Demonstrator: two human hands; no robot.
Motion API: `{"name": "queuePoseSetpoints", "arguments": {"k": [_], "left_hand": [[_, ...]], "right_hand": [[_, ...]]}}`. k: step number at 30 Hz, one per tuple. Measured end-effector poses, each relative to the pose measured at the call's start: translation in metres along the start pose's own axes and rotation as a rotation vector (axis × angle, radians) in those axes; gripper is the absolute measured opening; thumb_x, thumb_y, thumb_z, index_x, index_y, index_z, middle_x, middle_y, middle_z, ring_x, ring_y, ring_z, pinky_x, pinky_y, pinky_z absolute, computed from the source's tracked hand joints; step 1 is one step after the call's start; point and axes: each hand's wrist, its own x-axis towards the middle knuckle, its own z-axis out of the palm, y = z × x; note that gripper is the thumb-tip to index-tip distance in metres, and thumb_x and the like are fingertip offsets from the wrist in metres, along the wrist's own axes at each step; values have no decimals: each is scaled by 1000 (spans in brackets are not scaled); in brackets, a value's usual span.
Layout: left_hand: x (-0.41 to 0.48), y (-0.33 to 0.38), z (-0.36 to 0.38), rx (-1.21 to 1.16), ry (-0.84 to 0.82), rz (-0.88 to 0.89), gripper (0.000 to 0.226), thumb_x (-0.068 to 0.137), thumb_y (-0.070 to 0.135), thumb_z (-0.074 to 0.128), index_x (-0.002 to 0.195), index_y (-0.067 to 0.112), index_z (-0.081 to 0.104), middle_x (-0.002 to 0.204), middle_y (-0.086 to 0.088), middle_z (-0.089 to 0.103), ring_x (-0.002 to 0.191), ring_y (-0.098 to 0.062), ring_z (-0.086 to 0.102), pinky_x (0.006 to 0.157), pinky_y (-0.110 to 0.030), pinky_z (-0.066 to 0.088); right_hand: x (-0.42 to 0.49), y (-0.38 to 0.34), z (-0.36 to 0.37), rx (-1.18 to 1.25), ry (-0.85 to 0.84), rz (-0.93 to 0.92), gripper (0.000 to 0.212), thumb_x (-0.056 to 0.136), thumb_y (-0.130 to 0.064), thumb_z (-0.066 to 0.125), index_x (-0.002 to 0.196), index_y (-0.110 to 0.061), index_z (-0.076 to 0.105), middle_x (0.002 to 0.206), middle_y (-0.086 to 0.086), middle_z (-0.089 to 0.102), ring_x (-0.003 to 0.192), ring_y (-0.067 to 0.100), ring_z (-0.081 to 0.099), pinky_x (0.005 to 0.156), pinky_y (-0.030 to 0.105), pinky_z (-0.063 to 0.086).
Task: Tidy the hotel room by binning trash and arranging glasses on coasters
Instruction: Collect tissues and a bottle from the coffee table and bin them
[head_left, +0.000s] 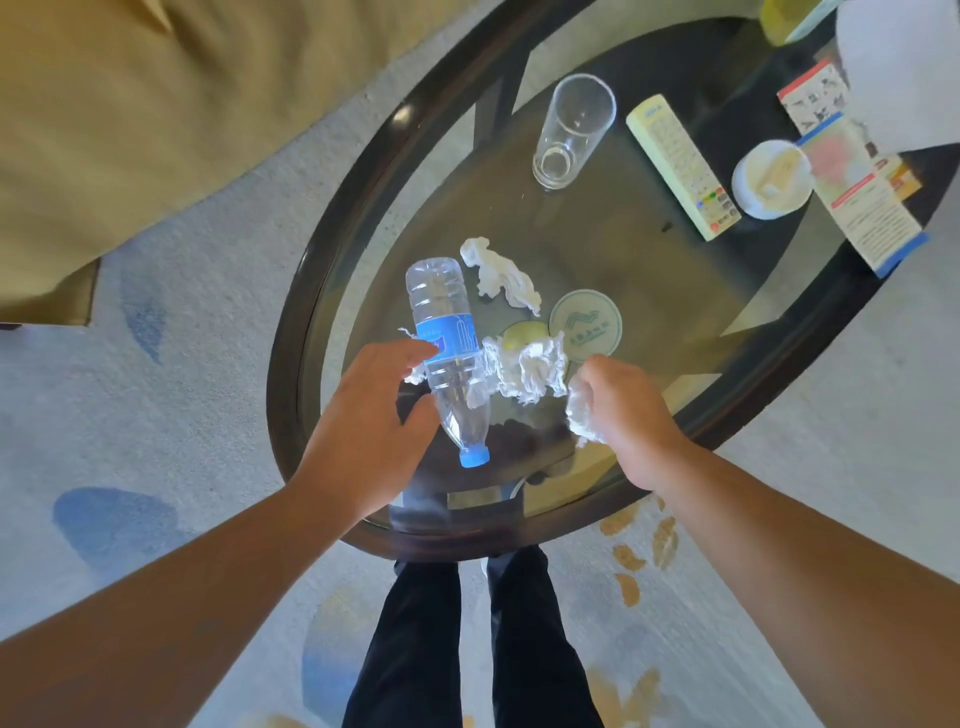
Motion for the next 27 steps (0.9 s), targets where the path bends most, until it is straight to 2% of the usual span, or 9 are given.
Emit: {"name": "queuePoseSetpoints", "arguments": {"k": [2,5,8,12,14,16,18,22,27], "left_hand": [[0,0,-4,11,15,7,37,90,26,54,124,39,47,120,20,48,105,6,49,81,-9,37],[-1,-2,-9,21,31,11,38,90,23,55,124,38,47,119,20,48,105,7,48,82,-12,38],[-2,-4,-12,25,41,7,38,91,22,56,123,39,47,118,21,47,105,8,47,80,-10,37],[-3,-6,-13,24,54,-5,38,91,22,57,123,39,47,117,22,46,103,7,48,76,-8,36],[-4,-8,-13,25,62,-15,37,91,24,57,124,39,47,117,23,45,102,8,48,75,-8,36],[-5,-9,-13,29,67,-28,37,91,25,58,124,38,48,118,22,45,99,8,49,73,-8,36],[-6,-11,-12,22,63,-38,36,91,25,58,124,38,48,119,20,46,98,6,50,73,-9,37],[-8,-13,-9,3,50,-50,36,92,24,57,124,36,48,124,15,50,104,-4,52,78,-12,39],[-7,-17,-7,0,44,-69,35,92,23,57,123,36,49,127,12,51,105,-6,52,75,-11,39]], "right_hand": [[-2,-9,-3,149,16,69,39,83,-42,53,66,-9,42,59,-3,32,52,15,26,48,28,23],[-2,-15,-2,192,-17,65,30,79,-20,56,61,-20,33,52,-8,27,49,14,22,44,27,16],[-2,-20,-6,132,-62,123,13,82,-6,52,82,-18,53,70,-2,51,50,9,41,40,21,28],[2,-22,-8,107,-155,163,32,89,3,41,88,-20,63,105,-4,61,92,11,58,70,24,42],[5,-20,-9,133,-187,217,32,90,5,40,86,-14,65,105,-2,65,94,15,65,83,32,47],[5,-18,-9,149,-228,264,23,90,1,44,85,-9,64,92,-1,73,69,15,69,69,32,51],[3,-17,-8,93,-239,263,23,87,-1,39,85,-11,60,78,-3,75,48,17,48,48,26,39],[1,-14,-6,-15,-118,197,17,83,-26,48,82,-22,65,67,-1,63,62,19,46,57,29,38],[4,-5,0,-233,-104,-18,46,71,-48,71,107,-31,48,98,-7,53,73,10,60,54,24,42]]}}
